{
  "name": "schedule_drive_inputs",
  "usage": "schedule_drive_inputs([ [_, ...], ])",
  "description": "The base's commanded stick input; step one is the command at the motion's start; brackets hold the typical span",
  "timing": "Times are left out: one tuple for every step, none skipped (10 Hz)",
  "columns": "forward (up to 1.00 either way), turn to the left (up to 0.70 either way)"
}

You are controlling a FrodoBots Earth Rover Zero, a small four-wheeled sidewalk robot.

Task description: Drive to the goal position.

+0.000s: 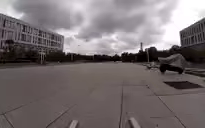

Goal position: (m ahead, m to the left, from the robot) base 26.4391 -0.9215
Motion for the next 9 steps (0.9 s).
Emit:
schedule_drive_inputs([
  [1.0, 0.0],
  [1.0, 0.0],
  [1.0, 0.0],
  [1.0, 0.0],
  [1.0, 0.0],
  [1.0, 0.0],
  [1.0, 0.0],
  [1.0, 0.0],
  [1.0, 0.0],
])
